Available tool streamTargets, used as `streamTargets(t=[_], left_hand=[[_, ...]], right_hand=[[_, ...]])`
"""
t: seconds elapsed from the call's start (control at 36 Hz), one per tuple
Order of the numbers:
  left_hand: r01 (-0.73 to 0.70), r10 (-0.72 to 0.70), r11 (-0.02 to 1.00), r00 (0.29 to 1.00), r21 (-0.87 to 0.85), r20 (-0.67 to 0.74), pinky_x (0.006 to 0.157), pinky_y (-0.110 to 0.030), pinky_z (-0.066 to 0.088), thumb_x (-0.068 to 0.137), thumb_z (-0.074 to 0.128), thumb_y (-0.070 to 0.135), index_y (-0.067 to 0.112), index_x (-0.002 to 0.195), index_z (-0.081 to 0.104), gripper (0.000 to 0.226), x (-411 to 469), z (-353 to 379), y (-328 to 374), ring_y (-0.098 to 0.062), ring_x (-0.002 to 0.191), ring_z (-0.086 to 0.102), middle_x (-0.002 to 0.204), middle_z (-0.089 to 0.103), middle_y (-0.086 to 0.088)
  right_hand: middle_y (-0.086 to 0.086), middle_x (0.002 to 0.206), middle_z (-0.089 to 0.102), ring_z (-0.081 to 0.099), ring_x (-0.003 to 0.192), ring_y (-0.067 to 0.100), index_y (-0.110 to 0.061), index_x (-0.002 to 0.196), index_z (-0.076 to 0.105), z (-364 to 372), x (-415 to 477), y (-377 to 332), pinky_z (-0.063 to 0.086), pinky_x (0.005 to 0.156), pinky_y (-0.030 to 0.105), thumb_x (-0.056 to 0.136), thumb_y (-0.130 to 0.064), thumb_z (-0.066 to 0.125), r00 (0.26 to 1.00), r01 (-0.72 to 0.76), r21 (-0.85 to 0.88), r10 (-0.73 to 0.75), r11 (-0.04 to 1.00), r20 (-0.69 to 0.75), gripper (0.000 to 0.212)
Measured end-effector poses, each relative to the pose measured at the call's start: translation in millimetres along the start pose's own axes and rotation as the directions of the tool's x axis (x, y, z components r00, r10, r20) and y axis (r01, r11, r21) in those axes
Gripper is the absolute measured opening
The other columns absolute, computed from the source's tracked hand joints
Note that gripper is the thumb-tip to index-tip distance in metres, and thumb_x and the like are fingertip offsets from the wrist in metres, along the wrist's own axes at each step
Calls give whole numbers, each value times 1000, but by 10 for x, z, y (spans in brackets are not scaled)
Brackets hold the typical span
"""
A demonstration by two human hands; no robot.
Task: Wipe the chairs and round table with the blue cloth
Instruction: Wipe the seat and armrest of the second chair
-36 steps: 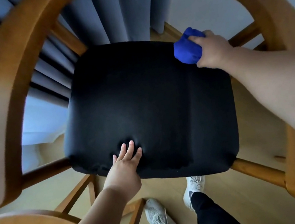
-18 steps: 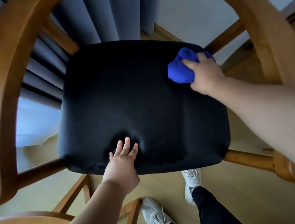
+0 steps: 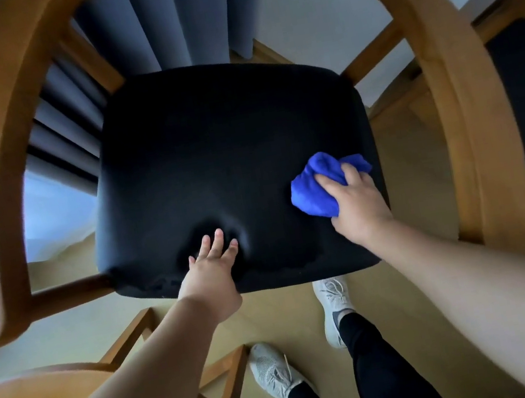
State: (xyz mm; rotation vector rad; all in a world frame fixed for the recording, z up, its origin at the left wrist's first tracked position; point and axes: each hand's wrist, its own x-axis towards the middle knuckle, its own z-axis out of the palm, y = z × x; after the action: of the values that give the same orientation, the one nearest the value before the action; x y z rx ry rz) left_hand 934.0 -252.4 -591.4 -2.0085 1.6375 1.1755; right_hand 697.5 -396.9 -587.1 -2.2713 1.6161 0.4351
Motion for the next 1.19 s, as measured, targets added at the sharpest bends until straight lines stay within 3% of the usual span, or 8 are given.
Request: streamTargets(t=[0.28, 0.42, 0.5, 0.58, 0.67, 0.81, 1.03, 1.19], left_hand=[[2, -2, 1000, 1000, 20, 27, 117, -40, 9, 76, 48, 8, 26, 153, 3, 90, 2, -45, 0, -21, 146, -11, 159, -16, 1], [15, -16, 999, 1000, 37, 20, 117, -42, 9, 76, 48, 8, 25, 153, 2, 91, -16, -36, 5, -21, 146, -11, 159, -16, 2], [25, -27, 998, 999, 49, 47, 117, -43, 10, 77, 48, 9, 25, 153, 1, 91, -21, -71, 17, -21, 146, -11, 159, -17, 1], [33, -40, 996, 996, 85, 81, 117, -41, 18, 80, 48, 16, 27, 153, 2, 87, -7, -133, 24, -20, 147, -8, 159, -15, 3], [48, -61, 991, 993, 125, 102, 116, -42, 22, 83, 47, 20, 26, 153, 1, 84, -8, -152, 73, -21, 147, -8, 159, -16, 1], [62, -81, 978, 992, 198, 92, 116, -47, 13, 85, 46, 21, 18, 153, -4, 84, -13, -111, 157, -27, 146, -11, 158, -19, -5], [91, -107, 981, 990, 172, 89, 118, -46, 9, 83, 46, 17, 19, 153, -4, 86, 15, -73, 157, -26, 146, -14, 158, -21, -3], [121, -136, 978, 988, 172, 78, 118, -47, 8, 82, 45, 19, 18, 153, -3, 85, 53, -54, 185, -26, 146, -14, 158, -20, -3]], right_hand=[[6, 145, 25, 32, 120, 31, -35, 143, 37, 352, -772, -53, 33, 107, 39, 76, -15, 66, 1000, 25, -27, -25, 999, 16, 76], [-1, 148, 20, 31, 125, 27, -42, 143, 36, 418, -1068, -21, 38, 104, 37, 81, -21, 65, 992, -16, 121, 1, 992, 123, 72], [2, 146, 32, 38, 124, 30, -35, 140, 46, 266, -1068, 17, 40, 99, 34, 78, -15, 65, 1000, -13, 235, 9, 972, 18, 68], [10, 142, 39, 44, 117, 38, -23, 136, 53, -27, -804, 45, 42, 97, 38, 73, -7, 67, 986, 21, 300, 30, 954, -166, 67], [10, 143, 38, 44, 116, 38, -25, 137, 50, -378, -345, 99, 43, 96, 40, 72, -9, 67, 965, 10, 278, 63, 961, -254, 69], [9, 147, 29, 39, 123, 38, -32, 143, 37, -799, 438, 248, 40, 102, 41, 77, -15, 63, 977, -36, 166, 70, 985, -203, 73], [11, 144, 27, 38, 121, 39, -32, 143, 33, -991, 1124, 300, 43, 99, 49, 79, -14, 63, 984, -65, 29, 69, 997, -164, 73], [12, 146, 26, 38, 124, 39, -33, 146, 30, -867, 1393, 358, 41, 103, 50, 81, -19, 67, 971, -208, 120, 219, 971, -91, 76]])
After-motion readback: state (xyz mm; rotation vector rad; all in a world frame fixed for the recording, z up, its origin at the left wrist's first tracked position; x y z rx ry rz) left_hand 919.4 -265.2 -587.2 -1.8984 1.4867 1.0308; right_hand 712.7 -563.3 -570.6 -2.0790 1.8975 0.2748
